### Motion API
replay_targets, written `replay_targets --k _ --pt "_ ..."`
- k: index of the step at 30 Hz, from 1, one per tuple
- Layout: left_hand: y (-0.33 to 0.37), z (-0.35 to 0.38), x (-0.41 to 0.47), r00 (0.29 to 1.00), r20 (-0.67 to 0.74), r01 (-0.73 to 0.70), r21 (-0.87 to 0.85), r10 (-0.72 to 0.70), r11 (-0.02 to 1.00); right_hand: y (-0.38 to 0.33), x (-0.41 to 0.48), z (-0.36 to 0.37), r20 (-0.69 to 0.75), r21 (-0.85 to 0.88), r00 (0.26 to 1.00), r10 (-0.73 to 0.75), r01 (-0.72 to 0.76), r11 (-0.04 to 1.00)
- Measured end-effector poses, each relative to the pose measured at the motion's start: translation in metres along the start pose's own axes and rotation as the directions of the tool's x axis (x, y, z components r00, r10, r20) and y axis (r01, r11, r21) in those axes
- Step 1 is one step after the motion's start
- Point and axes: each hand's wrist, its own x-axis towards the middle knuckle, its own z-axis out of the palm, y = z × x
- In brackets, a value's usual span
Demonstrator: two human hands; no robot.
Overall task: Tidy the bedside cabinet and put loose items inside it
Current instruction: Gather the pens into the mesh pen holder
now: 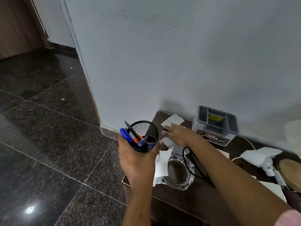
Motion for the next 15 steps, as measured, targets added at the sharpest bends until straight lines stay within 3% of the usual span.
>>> replay_targets --k 4,15 --pt "-0.006 0.01 0.013 0.999 -0.01 -0.036 -0.014 0.036 0.999 0.002 -0.008 0.006 -0.118 -0.003 0.993 -0.01 0.01 1.0" --pt "-0.012 0.081 0.052 0.981 0.155 -0.109 -0.048 0.116 0.993 0.01 -0.042 0.003 -0.198 -0.048 0.978 -0.06 0.052 0.998"
